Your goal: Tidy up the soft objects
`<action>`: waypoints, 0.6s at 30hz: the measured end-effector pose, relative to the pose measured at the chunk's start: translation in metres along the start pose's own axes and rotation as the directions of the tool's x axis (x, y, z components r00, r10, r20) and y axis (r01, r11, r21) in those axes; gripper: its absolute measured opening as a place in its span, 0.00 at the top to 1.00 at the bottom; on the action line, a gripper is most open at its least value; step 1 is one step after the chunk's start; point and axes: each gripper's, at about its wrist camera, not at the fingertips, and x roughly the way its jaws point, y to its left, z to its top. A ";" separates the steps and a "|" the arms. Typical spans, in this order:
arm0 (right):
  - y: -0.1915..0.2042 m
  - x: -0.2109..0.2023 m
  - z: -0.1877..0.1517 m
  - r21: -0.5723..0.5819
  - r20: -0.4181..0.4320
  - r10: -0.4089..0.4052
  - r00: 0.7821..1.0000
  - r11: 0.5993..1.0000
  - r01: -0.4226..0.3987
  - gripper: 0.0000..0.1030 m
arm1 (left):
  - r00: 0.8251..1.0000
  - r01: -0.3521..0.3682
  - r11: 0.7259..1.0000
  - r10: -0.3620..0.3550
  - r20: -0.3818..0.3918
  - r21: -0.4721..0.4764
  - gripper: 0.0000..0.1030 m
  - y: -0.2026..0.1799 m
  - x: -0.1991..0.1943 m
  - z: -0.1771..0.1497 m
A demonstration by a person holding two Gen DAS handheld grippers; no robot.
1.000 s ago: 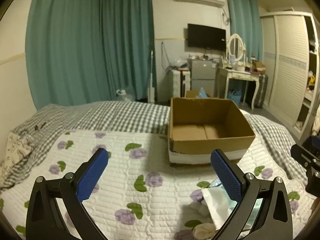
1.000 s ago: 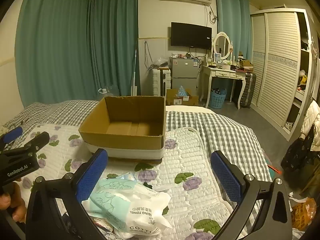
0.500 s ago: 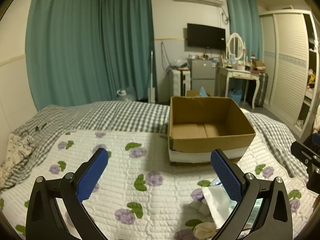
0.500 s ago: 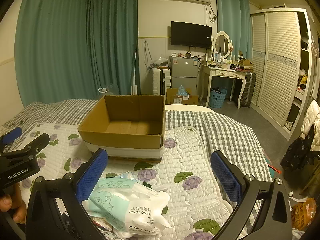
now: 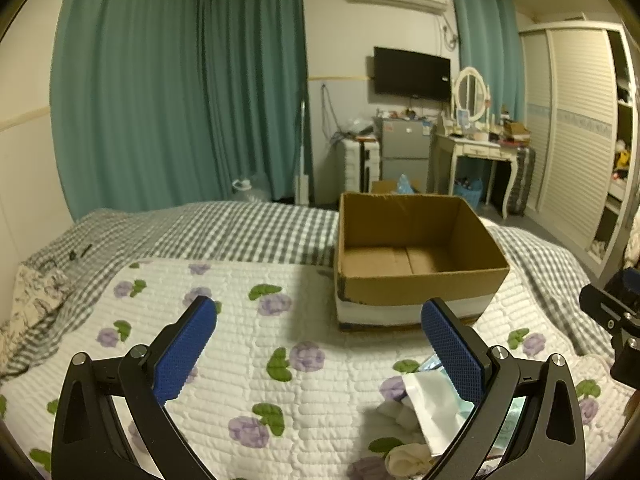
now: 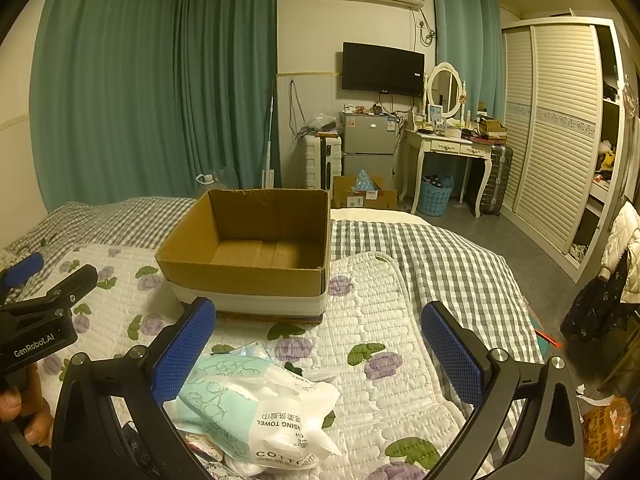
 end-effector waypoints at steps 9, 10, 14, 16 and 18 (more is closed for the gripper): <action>0.000 -0.001 0.002 -0.001 -0.002 0.001 1.000 1.000 -0.001 0.00 | 1.000 0.002 1.000 -0.002 0.002 -0.006 0.00 -0.001 -0.002 0.000; 0.000 -0.002 0.001 -0.002 -0.001 0.000 1.000 1.000 0.000 0.00 | 1.000 0.000 1.000 0.000 0.004 -0.005 0.00 -0.001 -0.001 0.000; 0.000 -0.002 0.001 -0.001 -0.005 0.001 1.000 1.000 -0.001 0.00 | 1.000 0.001 1.000 -0.001 0.003 -0.007 0.00 -0.001 -0.001 -0.001; 0.000 -0.002 0.001 -0.002 -0.008 0.000 1.000 1.000 0.000 0.00 | 1.000 0.003 1.000 -0.003 -0.001 -0.009 0.00 0.000 -0.001 -0.001; 0.000 -0.002 0.001 -0.003 -0.008 0.001 1.000 1.000 -0.001 0.00 | 1.000 0.003 1.000 -0.003 0.000 -0.010 0.00 0.001 -0.002 -0.001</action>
